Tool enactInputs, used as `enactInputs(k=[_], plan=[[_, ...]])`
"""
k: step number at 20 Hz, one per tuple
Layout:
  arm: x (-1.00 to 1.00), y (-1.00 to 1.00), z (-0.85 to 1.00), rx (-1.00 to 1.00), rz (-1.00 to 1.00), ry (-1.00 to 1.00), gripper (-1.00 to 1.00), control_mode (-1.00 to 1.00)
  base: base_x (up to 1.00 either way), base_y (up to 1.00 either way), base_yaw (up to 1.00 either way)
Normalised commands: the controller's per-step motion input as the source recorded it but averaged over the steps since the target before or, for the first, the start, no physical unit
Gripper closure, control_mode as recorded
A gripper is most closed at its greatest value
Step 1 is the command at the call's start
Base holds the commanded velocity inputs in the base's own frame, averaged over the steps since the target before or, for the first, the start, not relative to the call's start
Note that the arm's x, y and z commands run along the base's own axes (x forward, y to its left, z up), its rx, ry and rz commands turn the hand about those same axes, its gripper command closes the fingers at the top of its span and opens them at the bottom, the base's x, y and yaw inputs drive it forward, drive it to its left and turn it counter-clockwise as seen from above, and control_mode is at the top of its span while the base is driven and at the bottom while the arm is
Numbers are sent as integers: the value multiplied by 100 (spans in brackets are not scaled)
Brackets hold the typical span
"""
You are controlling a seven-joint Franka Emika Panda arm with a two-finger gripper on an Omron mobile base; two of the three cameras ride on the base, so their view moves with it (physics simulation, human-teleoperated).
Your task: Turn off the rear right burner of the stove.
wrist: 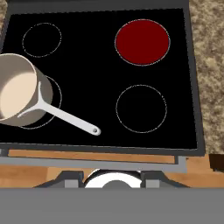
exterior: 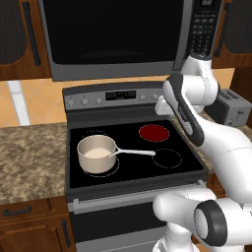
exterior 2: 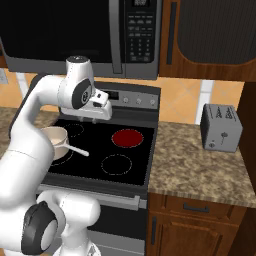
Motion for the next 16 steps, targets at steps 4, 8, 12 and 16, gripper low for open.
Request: enactInputs(k=[4, 8, 12, 16], plan=[[-7, 0, 0, 0, 0, -13, -100, -100, 0, 0, 0], [-15, 0, 0, -1, 0, -30, -100, -100, 0, 0, 0], [-9, -12, -2, -1, 0, -29, -100, -100, 0, 0, 0], [-7, -53, -5, 0, 0, -29, -100, -100, 0, 0, 0]])
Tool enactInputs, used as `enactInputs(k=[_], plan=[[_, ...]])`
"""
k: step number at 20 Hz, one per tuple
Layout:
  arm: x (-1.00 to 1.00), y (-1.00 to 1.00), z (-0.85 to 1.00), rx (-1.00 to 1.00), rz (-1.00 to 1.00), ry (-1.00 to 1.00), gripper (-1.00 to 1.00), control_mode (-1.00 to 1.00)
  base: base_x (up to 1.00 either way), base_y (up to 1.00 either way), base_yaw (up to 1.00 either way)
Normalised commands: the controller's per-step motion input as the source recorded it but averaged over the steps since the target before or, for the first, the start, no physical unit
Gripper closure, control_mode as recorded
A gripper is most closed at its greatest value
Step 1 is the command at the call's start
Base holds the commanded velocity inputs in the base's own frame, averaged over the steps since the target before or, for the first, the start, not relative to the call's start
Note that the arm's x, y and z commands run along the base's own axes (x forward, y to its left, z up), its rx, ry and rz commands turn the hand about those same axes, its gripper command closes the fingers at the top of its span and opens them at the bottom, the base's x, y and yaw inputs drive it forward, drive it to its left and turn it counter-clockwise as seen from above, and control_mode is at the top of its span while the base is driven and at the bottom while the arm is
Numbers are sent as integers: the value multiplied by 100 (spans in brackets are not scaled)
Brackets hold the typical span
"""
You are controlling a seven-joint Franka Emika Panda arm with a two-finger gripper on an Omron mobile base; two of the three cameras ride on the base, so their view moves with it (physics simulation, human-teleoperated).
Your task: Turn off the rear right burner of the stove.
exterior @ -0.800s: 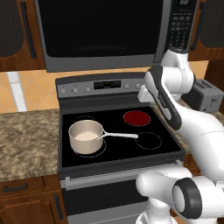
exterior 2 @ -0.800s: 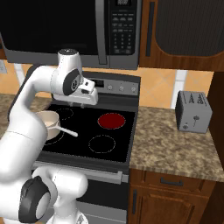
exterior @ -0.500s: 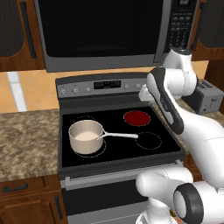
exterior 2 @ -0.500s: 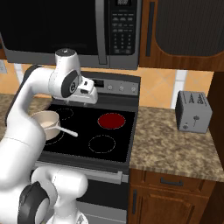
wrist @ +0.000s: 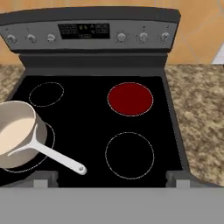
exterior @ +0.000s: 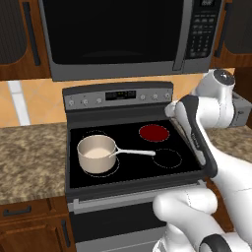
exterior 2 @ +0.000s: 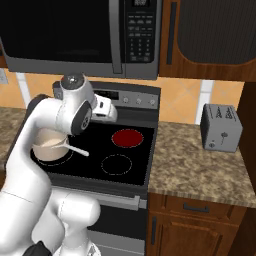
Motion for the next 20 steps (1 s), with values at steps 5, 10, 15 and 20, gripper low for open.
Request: enactInputs(k=[5, 10, 15, 20], plan=[[-9, -55, -22, 0, 3, -32, -100, -100, 0, 0, 0], [-5, -28, -7, 0, 5, -49, -100, -100, 0, 0, 0], [-1, -19, -2, 0, 8, -47, -100, -100, 0, 0, 0], [1, -15, -3, 0, 9, -32, -100, -100, 0, 0, 0]])
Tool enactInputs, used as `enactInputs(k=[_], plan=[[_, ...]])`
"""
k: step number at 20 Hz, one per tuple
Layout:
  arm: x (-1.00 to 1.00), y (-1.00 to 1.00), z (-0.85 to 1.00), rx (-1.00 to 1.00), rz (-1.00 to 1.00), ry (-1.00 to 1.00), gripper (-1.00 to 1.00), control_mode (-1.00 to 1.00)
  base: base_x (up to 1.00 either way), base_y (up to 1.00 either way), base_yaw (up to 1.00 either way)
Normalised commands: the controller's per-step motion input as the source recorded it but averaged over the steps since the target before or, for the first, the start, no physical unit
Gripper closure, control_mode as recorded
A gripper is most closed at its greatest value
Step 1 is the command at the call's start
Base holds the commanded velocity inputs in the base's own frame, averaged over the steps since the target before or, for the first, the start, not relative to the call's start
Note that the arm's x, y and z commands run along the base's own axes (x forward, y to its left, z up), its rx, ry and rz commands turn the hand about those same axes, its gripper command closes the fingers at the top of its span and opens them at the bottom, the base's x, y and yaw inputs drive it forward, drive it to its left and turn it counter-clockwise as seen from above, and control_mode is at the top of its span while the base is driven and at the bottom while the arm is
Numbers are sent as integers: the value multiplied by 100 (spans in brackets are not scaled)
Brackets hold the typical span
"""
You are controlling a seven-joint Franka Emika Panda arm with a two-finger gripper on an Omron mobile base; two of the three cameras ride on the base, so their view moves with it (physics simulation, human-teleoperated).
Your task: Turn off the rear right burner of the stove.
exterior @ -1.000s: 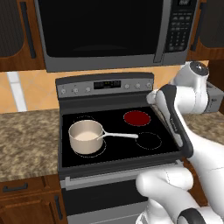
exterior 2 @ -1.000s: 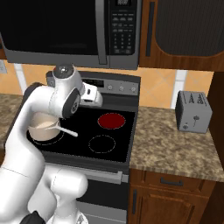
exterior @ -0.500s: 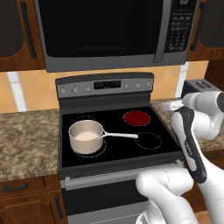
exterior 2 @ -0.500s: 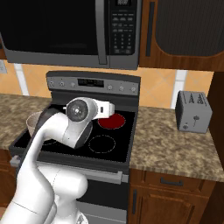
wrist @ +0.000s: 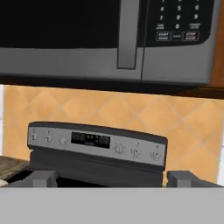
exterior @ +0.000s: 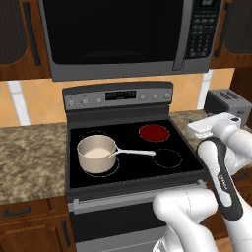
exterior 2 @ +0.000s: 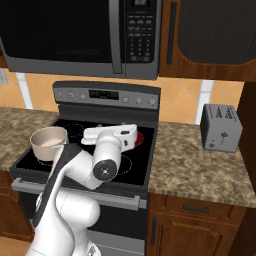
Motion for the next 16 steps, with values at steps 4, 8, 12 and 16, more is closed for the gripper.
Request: enactInputs(k=[4, 8, 12, 16], plan=[[24, -8, -2, 0, 5, -15, -100, -100, 0, 0, 0], [56, 0, 0, 0, 0, 0, -100, -100, 0, 0, 0], [69, 0, -1, 0, 0, -1, -100, -100, 0, 0, 0], [62, 0, -7, 0, 0, -1, -100, -100, 0, 0, 0]])
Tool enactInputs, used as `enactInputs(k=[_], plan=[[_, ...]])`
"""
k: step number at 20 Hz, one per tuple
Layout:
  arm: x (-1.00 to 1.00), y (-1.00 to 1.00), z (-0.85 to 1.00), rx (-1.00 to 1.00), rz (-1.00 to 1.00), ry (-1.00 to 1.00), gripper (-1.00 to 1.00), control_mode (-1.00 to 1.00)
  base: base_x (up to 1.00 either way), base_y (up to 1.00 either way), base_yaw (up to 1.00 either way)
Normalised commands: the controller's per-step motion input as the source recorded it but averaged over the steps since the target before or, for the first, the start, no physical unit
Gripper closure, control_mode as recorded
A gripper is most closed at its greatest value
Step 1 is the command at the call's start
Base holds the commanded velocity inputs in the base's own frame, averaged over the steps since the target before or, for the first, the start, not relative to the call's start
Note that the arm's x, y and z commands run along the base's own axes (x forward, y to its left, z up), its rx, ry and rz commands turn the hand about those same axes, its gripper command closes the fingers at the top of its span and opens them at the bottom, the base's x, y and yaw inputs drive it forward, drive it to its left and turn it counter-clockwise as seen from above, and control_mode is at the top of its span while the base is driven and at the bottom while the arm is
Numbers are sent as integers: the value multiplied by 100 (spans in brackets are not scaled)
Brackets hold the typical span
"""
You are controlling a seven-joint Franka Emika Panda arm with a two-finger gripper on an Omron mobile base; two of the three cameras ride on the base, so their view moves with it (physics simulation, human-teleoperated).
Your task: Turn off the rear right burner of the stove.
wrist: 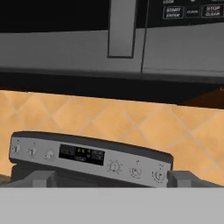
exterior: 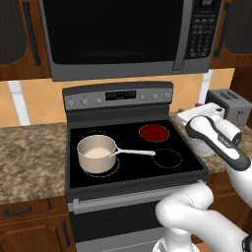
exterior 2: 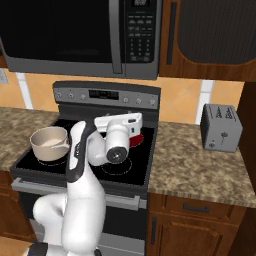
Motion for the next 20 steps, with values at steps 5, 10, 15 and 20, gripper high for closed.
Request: enactInputs(k=[5, 10, 15, 20], plan=[[62, 0, -10, 0, 0, -2, -100, -100, 0, 0, 0], [63, 0, -21, -5, 0, -4, -100, -100, 0, 0, 0], [67, 0, -26, -5, 0, -4, -100, -100, 0, 0, 0], [63, 0, -12, 0, 0, -1, -100, -100, 0, 0, 0]])
